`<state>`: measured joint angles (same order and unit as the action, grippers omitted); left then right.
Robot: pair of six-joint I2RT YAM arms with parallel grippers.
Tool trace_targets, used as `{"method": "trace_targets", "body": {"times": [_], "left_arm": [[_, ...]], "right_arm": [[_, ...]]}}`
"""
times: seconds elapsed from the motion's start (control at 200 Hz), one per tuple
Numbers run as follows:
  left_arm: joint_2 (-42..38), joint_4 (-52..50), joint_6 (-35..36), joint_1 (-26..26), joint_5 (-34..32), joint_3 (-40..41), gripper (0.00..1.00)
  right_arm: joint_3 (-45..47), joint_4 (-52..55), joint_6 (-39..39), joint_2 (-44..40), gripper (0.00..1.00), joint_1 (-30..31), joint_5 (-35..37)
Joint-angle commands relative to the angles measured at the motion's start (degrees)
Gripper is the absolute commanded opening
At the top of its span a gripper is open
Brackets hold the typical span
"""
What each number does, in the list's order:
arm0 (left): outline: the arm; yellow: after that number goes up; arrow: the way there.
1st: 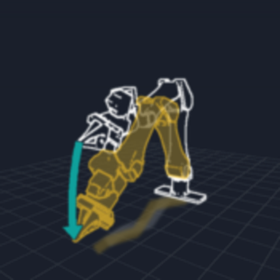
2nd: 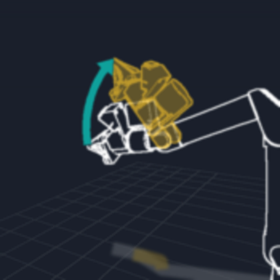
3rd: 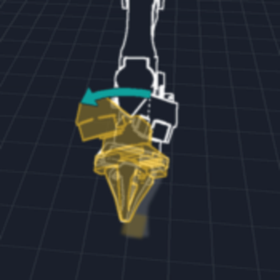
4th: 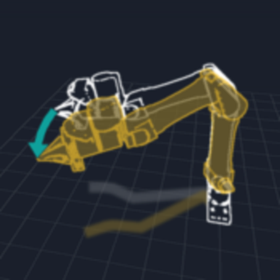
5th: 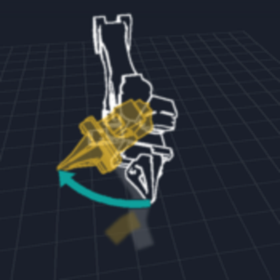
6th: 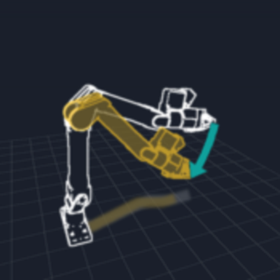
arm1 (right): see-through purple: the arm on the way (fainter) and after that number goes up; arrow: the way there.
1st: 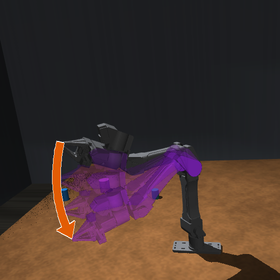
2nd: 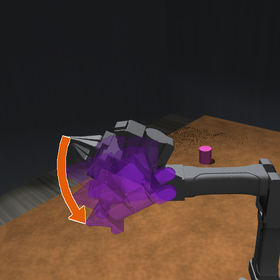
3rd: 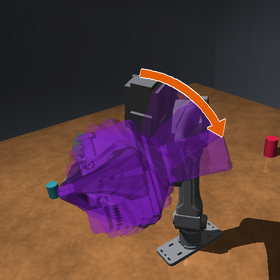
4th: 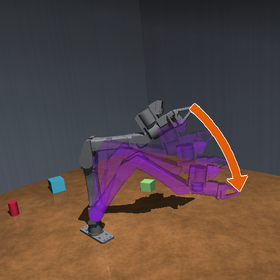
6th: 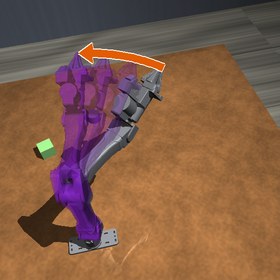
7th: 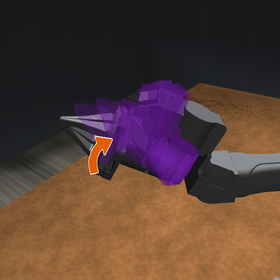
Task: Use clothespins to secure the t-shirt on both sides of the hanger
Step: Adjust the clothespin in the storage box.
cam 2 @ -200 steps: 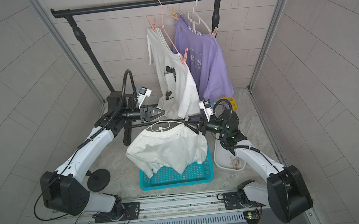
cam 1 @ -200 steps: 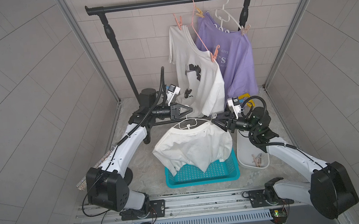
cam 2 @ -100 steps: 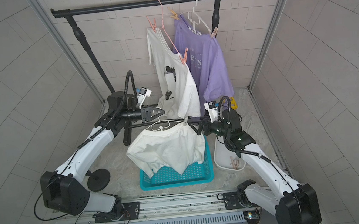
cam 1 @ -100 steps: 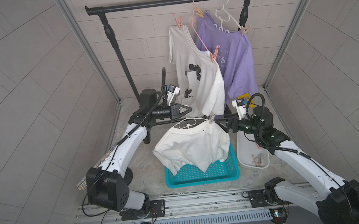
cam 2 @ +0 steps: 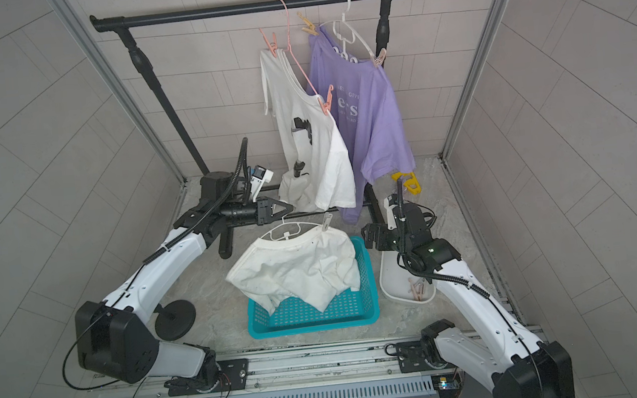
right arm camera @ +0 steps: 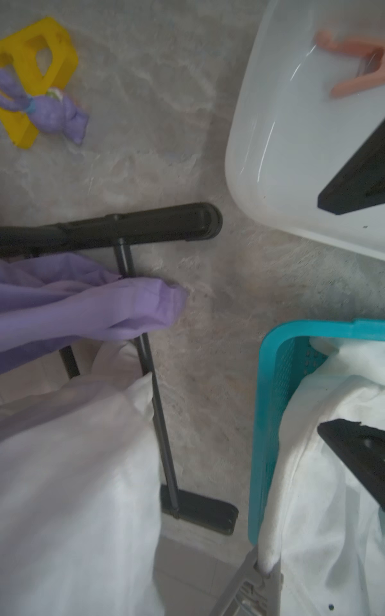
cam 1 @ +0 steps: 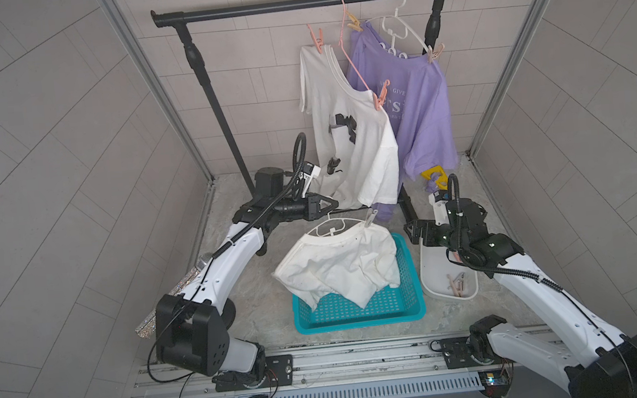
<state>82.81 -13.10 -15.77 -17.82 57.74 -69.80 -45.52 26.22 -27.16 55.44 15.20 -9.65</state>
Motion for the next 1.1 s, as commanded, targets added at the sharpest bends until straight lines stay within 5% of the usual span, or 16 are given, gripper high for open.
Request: {"method": "trace_targets", "body": {"times": [0.0,0.215,0.31,0.655,1.091], "left_arm": [[-2.3,0.4,1.3,-0.4,-2.2,1.4,0.0],[-3.5,2.4,1.8,-0.5,-2.9,4.4,0.0],[-3.6,2.9,1.5,-0.5,-3.0,5.2,0.0],[-5.0,2.8,1.8,-0.9,-3.2,6.5,0.0],[-4.9,2.9,1.9,-1.3,-3.1,6.8,0.0]], "right_arm": [[-1.3,8.7,-0.1,-1.5,0.99,-0.3,9.4],[-0.2,15.3,-0.6,-1.6,0.97,-0.5,16.7],[0.4,17.0,-0.8,-0.8,0.87,-0.9,19.2],[4.6,20.7,-7.1,2.3,0.54,-1.0,19.0],[11.5,16.1,-8.6,5.7,0.4,-1.1,18.8]]}}
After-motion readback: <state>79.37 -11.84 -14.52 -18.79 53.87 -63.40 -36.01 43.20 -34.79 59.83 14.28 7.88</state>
